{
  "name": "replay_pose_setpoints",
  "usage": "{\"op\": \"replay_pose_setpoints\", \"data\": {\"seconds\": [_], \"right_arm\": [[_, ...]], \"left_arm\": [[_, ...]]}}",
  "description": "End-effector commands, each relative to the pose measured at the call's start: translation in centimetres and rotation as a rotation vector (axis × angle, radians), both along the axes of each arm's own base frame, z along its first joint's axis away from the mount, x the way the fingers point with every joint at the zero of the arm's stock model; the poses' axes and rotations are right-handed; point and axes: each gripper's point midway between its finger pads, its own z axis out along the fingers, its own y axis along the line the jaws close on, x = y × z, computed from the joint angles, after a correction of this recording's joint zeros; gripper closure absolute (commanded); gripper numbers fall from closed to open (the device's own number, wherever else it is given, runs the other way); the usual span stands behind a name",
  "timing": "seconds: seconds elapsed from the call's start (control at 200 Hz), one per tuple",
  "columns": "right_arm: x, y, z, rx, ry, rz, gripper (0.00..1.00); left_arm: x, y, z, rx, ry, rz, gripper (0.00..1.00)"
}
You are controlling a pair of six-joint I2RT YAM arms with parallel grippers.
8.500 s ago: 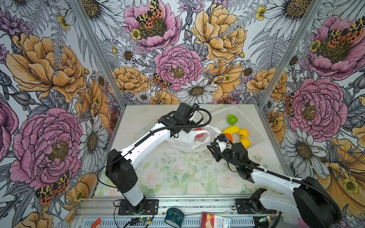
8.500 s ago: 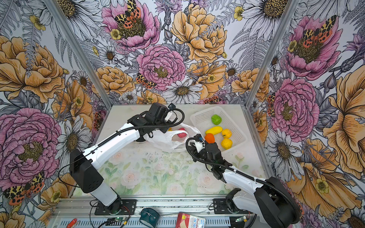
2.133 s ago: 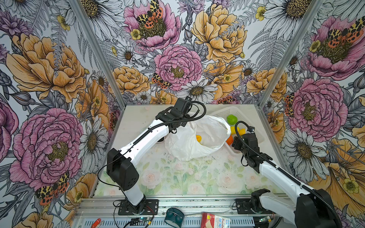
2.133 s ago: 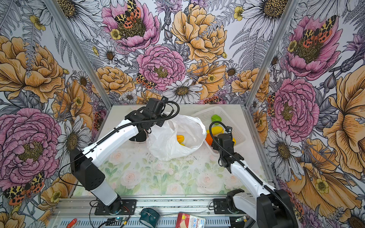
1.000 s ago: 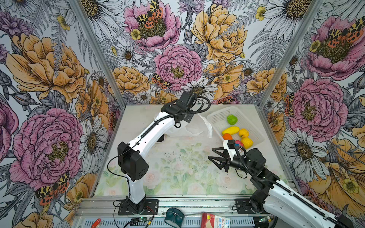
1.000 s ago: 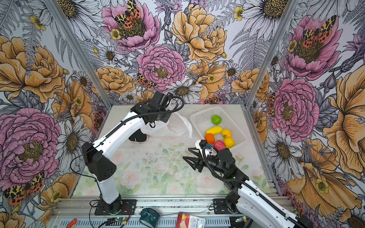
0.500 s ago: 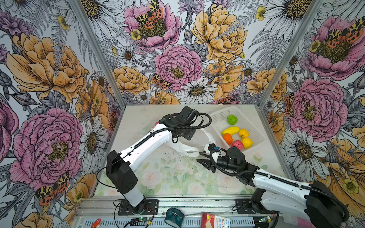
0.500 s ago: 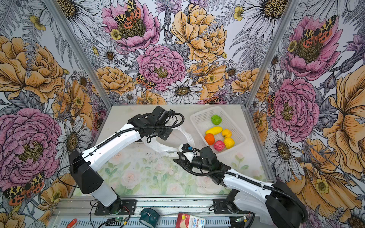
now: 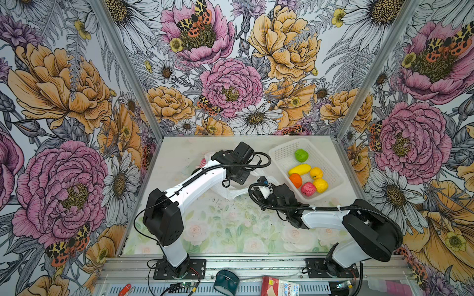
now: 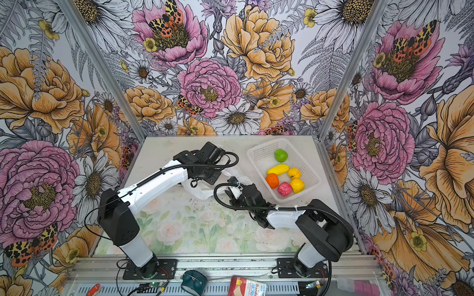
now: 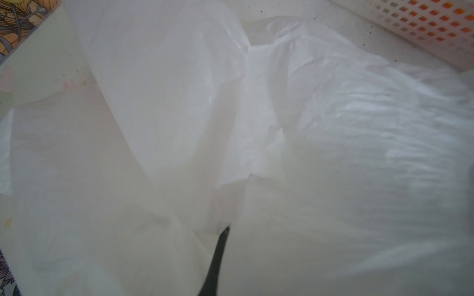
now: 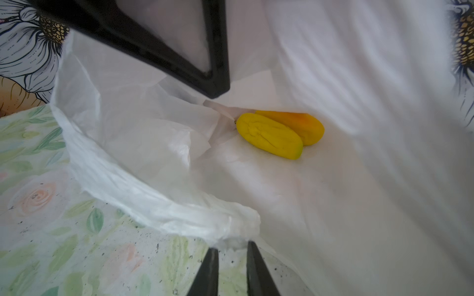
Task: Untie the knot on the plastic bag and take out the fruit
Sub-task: 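Move the open right gripper back to the bag mouth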
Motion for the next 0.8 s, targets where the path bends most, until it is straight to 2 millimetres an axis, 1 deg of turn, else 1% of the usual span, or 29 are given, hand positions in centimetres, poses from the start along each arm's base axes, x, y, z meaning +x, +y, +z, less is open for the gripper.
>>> {"op": "replay_pose_setpoints", "data": {"seconds": [0.0,0.05,0.145,0.26,0.335,0.405,0.42,0.54,0.55,0.565,0.641,0.726,0.796], "right_arm": [[0.0,-1.1,2.8,0.103,-0.086,-0.042,0.65],[0.4,-1.4,2.6,0.088,-0.077,-0.061,0.66],[1.9,-1.9,1.2,0.042,-0.036,-0.114,0.77],[3.2,-2.2,0.1,0.039,0.013,-0.148,0.79],[3.7,-1.5,0.0,0.043,0.040,-0.142,0.81],[3.6,-0.5,0.0,0.059,0.060,-0.107,0.80],[3.5,-0.1,0.0,0.064,0.064,-0.096,0.79],[2.2,3.3,0.7,0.092,0.066,0.003,0.68],[1.4,4.2,0.7,0.094,0.066,0.032,0.67],[0.9,4.9,0.9,0.101,0.061,0.058,0.66],[-1.3,7.6,1.4,0.152,0.044,0.183,0.60],[-3.7,9.6,2.2,0.217,0.027,0.305,0.56],[-5.4,11.1,2.5,0.236,0.014,0.370,0.56]], "left_arm": [[0.6,0.2,0.8,-0.010,-0.035,0.013,1.00],[0.6,0.1,1.2,-0.024,-0.040,0.013,1.00],[0.5,0.2,2.1,-0.040,-0.058,0.013,1.00],[0.3,0.2,3.0,-0.053,-0.077,0.007,1.00],[0.1,0.0,3.5,-0.058,-0.088,-0.007,1.00],[0.0,-0.1,4.0,-0.067,-0.100,-0.012,1.00],[-0.3,-0.5,3.9,-0.087,-0.085,-0.026,1.00],[-0.4,-0.8,4.6,-0.127,-0.085,-0.034,1.00],[-0.4,-0.8,4.7,-0.131,-0.085,-0.033,1.00],[-0.4,-0.9,4.8,-0.136,-0.086,-0.032,1.00],[-0.2,-0.5,5.1,-0.150,-0.091,-0.019,1.00],[0.0,-0.3,5.5,-0.155,-0.102,-0.011,1.00],[-0.2,-0.4,5.7,-0.160,-0.106,-0.015,1.00]]}}
